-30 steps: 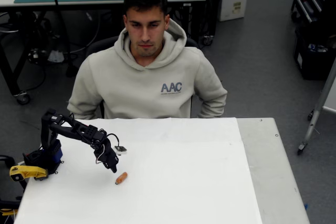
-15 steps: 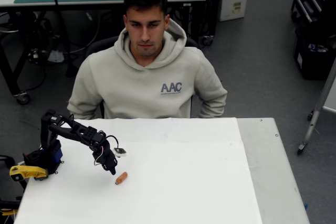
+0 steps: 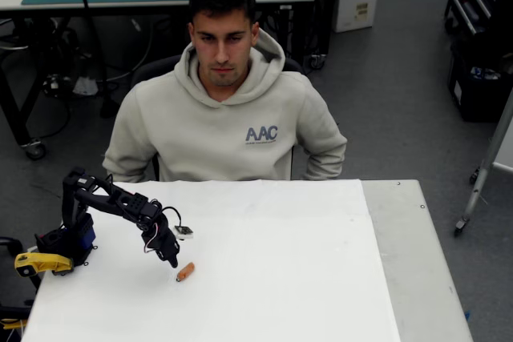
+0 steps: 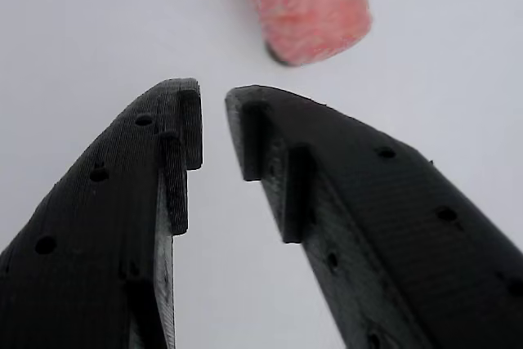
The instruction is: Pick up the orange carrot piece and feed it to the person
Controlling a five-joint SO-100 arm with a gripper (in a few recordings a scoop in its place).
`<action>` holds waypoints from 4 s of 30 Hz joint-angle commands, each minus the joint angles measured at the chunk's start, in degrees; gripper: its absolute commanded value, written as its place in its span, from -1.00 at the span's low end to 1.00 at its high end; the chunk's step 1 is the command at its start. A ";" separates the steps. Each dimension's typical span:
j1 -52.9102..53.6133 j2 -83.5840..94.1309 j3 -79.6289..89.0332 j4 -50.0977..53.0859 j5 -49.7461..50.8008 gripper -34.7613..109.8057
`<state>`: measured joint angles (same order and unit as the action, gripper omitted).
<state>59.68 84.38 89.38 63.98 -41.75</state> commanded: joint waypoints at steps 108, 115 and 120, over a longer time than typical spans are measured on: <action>-1.41 -6.86 -10.99 -0.26 -0.35 -0.55; -2.90 2.29 -16.96 -0.35 -0.53 -0.55; -8.79 3.69 -23.20 -0.35 -0.62 -0.55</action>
<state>53.70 80.51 73.39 63.90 -41.75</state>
